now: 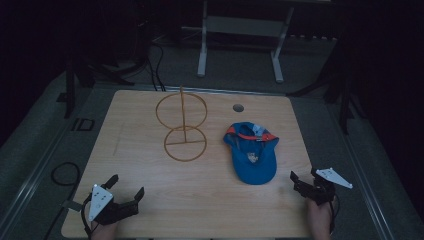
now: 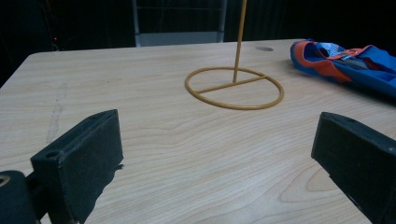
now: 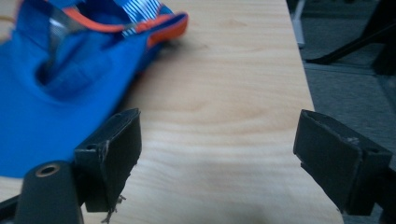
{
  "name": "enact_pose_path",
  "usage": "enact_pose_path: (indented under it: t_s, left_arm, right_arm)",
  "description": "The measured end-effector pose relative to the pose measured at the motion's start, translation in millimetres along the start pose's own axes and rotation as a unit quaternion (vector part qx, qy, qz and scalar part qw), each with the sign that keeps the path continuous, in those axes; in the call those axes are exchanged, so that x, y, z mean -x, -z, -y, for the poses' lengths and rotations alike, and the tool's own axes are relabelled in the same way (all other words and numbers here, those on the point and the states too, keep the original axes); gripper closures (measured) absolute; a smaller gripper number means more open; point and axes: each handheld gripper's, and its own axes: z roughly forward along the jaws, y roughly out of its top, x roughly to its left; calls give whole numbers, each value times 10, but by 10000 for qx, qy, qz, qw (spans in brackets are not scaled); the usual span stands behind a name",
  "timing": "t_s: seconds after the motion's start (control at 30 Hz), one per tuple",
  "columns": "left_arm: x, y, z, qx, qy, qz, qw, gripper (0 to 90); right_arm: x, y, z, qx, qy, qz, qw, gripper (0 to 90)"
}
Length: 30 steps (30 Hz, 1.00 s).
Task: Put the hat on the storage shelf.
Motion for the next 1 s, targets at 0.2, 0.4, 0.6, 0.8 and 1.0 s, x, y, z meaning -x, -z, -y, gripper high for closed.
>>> enact_pose_path:
  t_s: [0.2,0.4,0.6,0.8,1.0]
  left_arm:
    - [-21,15,3,76,74,28,9999,23]
    - [-6,6,7,-27,-52,63,10000,23]
    - [-7,2,6,-50,-60,43,10000,23]
    - [-8,5,5,-66,-58,55,9999,23]
    - [-9,5,4,-74,-55,79,9999,23]
  right_arm:
    - [-62,46,-253,139,74,-86,9998,128]
    - [-159,-3,-496,131,75,-577,9982,132]
    - [-289,-85,-802,155,192,-661,9975,123]
    - [-411,-215,-1024,222,387,-923,9947,140]
    - [-490,-453,-1162,34,524,-979,9938,164]
